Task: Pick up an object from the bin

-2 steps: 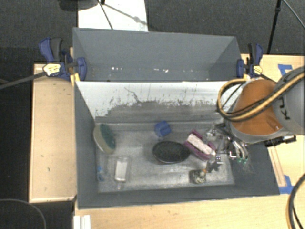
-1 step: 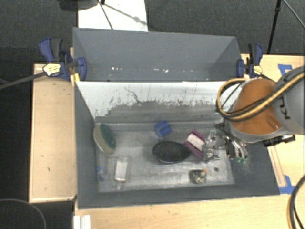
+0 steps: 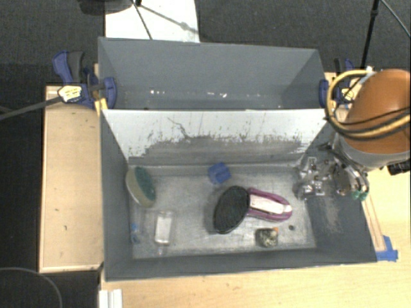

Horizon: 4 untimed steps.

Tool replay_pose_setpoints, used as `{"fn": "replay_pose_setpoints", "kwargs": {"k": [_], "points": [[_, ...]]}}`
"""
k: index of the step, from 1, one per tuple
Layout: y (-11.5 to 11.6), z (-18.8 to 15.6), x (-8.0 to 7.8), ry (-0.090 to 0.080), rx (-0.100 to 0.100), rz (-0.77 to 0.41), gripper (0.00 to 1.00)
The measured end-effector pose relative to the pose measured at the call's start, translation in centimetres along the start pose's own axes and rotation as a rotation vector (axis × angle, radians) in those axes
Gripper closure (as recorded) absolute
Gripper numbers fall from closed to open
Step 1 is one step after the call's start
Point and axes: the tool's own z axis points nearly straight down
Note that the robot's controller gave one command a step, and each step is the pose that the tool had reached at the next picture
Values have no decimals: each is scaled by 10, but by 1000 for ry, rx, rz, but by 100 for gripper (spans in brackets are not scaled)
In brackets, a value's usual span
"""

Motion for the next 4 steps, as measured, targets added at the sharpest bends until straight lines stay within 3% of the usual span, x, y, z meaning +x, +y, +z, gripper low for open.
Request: {"fn": "replay_pose_setpoints", "kwargs": {"k": [1, 2, 3, 4], "points": [[1, 5, 2, 9, -1, -3, 0], [19, 112, 5, 3, -1, -208, 0], [20, 114, 6, 7, -3, -212, 100], [14, 0, -2, -1, 0, -250, 100]]}}
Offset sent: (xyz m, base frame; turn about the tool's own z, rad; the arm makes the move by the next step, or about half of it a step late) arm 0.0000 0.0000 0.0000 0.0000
